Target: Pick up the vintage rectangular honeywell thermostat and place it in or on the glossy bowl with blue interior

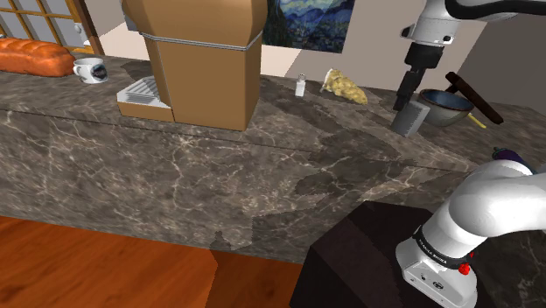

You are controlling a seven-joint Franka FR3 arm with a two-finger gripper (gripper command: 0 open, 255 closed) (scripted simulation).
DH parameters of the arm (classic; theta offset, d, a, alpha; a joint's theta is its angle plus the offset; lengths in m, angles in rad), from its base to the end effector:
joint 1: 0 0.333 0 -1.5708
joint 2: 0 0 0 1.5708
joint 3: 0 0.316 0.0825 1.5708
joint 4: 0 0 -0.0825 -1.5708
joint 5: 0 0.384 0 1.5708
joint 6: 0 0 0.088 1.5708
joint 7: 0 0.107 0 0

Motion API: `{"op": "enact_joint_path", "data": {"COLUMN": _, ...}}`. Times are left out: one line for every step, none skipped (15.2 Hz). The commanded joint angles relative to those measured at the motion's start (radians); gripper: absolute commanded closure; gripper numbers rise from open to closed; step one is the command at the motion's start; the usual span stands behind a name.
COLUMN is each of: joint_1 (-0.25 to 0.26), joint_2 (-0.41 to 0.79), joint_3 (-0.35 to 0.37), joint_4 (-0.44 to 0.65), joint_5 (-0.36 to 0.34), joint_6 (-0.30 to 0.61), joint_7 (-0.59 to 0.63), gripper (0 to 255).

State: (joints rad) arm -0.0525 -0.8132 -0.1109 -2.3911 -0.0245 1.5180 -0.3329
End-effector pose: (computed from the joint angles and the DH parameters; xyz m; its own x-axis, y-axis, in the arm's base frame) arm 0.2886 -0.0599 0.5759 0.9777 0.2059 -0.0411 0.2026 -0.9765 -0.0734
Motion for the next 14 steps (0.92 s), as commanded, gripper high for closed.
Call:
{"op": "enact_joint_path", "data": {"joint_1": -0.015, "joint_2": 0.016, "joint_3": -0.042, "joint_4": 0.004, "joint_5": -0.035, "joint_6": 0.024, "joint_7": -0.046, "gripper": 0}}
{"op": "enact_joint_path", "data": {"joint_1": -0.023, "joint_2": 0.027, "joint_3": -0.064, "joint_4": 0.008, "joint_5": -0.051, "joint_6": 0.036, "joint_7": -0.069, "gripper": 0}}
{"op": "enact_joint_path", "data": {"joint_1": -0.029, "joint_2": 0.038, "joint_3": -0.086, "joint_4": 0.013, "joint_5": -0.066, "joint_6": 0.048, "joint_7": -0.091, "gripper": 0}}
{"op": "enact_joint_path", "data": {"joint_1": -0.036, "joint_2": 0.050, "joint_3": -0.108, "joint_4": 0.019, "joint_5": -0.081, "joint_6": 0.061, "joint_7": -0.113, "gripper": 0}}
{"op": "enact_joint_path", "data": {"joint_1": -0.042, "joint_2": 0.064, "joint_3": -0.130, "joint_4": 0.027, "joint_5": -0.094, "joint_6": 0.074, "joint_7": -0.136, "gripper": 0}}
{"op": "enact_joint_path", "data": {"joint_1": -0.047, "joint_2": 0.079, "joint_3": -0.152, "joint_4": 0.035, "joint_5": -0.107, "joint_6": 0.087, "joint_7": -0.158, "gripper": 0}}
{"op": "enact_joint_path", "data": {"joint_1": -0.052, "joint_2": 0.094, "joint_3": -0.174, "joint_4": 0.045, "joint_5": -0.119, "joint_6": 0.100, "joint_7": -0.180, "gripper": 0}}
{"op": "enact_joint_path", "data": {"joint_1": -0.056, "joint_2": 0.111, "joint_3": -0.196, "joint_4": 0.056, "joint_5": -0.130, "joint_6": 0.113, "joint_7": -0.202, "gripper": 0}}
{"op": "enact_joint_path", "data": {"joint_1": -0.060, "joint_2": 0.129, "joint_3": -0.218, "joint_4": 0.067, "joint_5": -0.140, "joint_6": 0.127, "joint_7": -0.225, "gripper": 0}}
{"op": "enact_joint_path", "data": {"joint_1": -0.063, "joint_2": 0.147, "joint_3": -0.241, "joint_4": 0.080, "joint_5": -0.149, "joint_6": 0.140, "joint_7": -0.247, "gripper": 0}}
{"op": "enact_joint_path", "data": {"joint_1": -0.066, "joint_2": 0.167, "joint_3": -0.263, "joint_4": 0.094, "joint_5": -0.156, "joint_6": 0.154, "joint_7": -0.269, "gripper": 0}}
{"op": "enact_joint_path", "data": {"joint_1": -0.068, "joint_2": 0.187, "joint_3": -0.286, "joint_4": 0.109, "joint_5": -0.163, "joint_6": 0.167, "joint_7": -0.292, "gripper": 0}}
{"op": "enact_joint_path", "data": {"joint_1": -0.069, "joint_2": 0.209, "joint_3": -0.309, "joint_4": 0.125, "joint_5": -0.168, "joint_6": 0.180, "joint_7": -0.315, "gripper": 0}}
{"op": "enact_joint_path", "data": {"joint_1": -0.069, "joint_2": 0.230, "joint_3": -0.330, "joint_4": 0.141, "joint_5": -0.171, "joint_6": 0.192, "joint_7": -0.336, "gripper": 0}}
